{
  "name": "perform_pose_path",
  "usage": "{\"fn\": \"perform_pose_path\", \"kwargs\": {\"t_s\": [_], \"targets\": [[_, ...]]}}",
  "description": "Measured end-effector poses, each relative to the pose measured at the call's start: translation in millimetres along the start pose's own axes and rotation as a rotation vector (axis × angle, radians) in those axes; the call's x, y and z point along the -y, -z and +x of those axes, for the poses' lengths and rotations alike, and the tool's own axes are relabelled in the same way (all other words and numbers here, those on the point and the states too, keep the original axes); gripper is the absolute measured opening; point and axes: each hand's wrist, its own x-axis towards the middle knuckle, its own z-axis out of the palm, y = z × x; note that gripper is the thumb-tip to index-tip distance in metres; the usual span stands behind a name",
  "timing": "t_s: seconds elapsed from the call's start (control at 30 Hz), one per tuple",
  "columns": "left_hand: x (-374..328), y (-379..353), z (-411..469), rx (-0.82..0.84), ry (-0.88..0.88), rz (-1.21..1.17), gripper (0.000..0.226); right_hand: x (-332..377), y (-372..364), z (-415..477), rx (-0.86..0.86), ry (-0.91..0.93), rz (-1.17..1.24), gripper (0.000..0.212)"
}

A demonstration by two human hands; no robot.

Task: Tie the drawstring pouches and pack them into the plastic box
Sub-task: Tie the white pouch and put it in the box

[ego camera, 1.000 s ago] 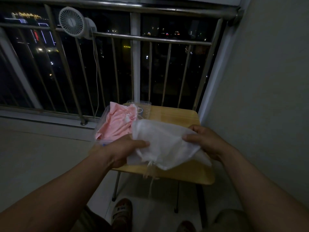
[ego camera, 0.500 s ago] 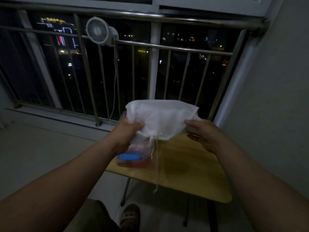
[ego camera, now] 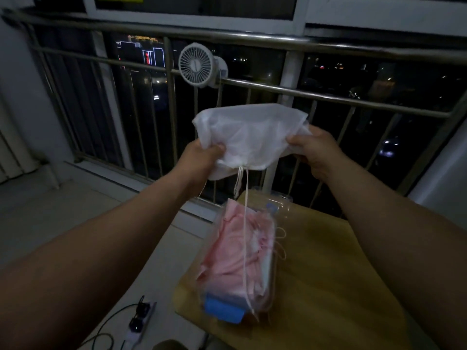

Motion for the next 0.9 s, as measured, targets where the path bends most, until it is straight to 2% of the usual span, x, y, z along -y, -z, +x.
{"fn": "perform_pose_path", "kwargs": {"t_s": [0.1, 0.17, 0.3, 0.37, 0.43, 0.47, 0.53, 0.63, 0.77, 0.83, 0.9], "targets": [[3, -4, 22, -0.004, -0.037, -0.036, 0.023, 1, -2, 22, 0.002, 0.017, -0.005, 0.033], [9, -7, 29, -0.012, -0.082, 0.028, 0.02, -8, 0, 30, -0.007, 0.034, -0.012, 0.036], [60, -1, 5, -0.066, -0.315, 0.501, 0.025, -60, 2, 21, 0.041, -0.068, -0.064, 0.035], [98, 9, -23, 0.065, -0.393, 0.747, 0.031, -98, 1, 8, 0.085, -0.191, -0.211, 0.032], [127, 18, -57, 0.339, -0.405, 0.985, 0.048, -131, 3, -5, 0.116, -0.277, -0.367, 0.034], [138, 21, -71, 0.446, -0.472, 1.121, 0.055, -140, 4, -10, 0.111, -0.303, -0.394, 0.035], [153, 22, -87, 0.546, -0.603, 1.32, 0.059, -144, 3, -25, 0.104, -0.317, -0.378, 0.028], [148, 8, -92, 0.624, -0.555, 1.527, 0.067, -142, -7, -49, 0.111, -0.14, -0.538, 0.023], [130, -15, -98, 0.726, -0.401, 1.698, 0.067, -145, -27, -77, 0.061, 0.192, -0.865, 0.052], [129, -18, -105, 0.715, -0.421, 1.726, 0.057, -149, -37, -83, 0.184, 0.254, -0.98, 0.055], [123, -15, -112, 0.778, -0.341, 1.704, 0.053, -156, -47, -87, 0.385, 0.224, -1.136, 0.052]]}}
